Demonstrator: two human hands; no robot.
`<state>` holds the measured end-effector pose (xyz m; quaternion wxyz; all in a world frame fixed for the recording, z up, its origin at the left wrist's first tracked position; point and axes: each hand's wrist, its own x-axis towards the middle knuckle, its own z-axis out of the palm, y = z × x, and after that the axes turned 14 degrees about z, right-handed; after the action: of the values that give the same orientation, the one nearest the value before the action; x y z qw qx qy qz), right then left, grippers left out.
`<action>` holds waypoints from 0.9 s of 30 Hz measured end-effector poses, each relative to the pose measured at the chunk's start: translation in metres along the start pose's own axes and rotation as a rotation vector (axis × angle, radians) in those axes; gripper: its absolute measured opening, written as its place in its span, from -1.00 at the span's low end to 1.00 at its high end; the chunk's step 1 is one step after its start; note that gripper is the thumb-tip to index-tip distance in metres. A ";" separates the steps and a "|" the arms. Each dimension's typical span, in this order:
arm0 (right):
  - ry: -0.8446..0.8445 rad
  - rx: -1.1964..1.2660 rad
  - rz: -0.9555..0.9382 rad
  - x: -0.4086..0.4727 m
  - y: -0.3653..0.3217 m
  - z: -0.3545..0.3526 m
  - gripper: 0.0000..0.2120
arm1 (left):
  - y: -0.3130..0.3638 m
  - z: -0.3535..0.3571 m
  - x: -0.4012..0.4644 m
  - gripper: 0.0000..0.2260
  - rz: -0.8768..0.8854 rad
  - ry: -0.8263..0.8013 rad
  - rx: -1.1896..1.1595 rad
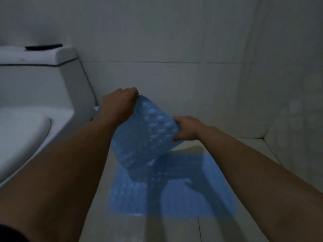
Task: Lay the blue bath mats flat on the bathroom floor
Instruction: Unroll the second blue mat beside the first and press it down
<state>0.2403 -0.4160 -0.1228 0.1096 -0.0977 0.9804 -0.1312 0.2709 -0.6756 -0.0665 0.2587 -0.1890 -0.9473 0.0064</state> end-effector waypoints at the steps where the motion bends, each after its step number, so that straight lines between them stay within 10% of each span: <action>1: -0.049 0.075 0.025 -0.010 0.002 0.006 -0.38 | 0.000 -0.011 -0.009 -0.83 -0.006 0.007 0.024; 10: -0.141 0.189 0.294 -0.034 0.026 0.156 -0.53 | -0.046 -0.004 -0.085 -0.82 -0.035 0.170 0.067; 16: 0.096 0.269 0.320 -0.040 0.009 0.231 -0.69 | -0.050 0.064 -0.161 -0.79 -0.138 0.196 0.050; 22: 0.244 0.266 0.391 -0.093 0.019 0.170 -0.75 | -0.043 0.057 -0.177 -0.84 -0.281 0.189 -0.124; 27: 0.025 0.008 0.462 -0.132 0.034 0.059 -0.55 | -0.047 0.016 -0.144 -0.81 -0.059 0.019 -0.079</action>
<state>0.3749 -0.3693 -0.1631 0.1250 0.1312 0.9775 -0.1078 0.3606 -0.7696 -0.1452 0.2600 -0.1710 -0.9495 -0.0405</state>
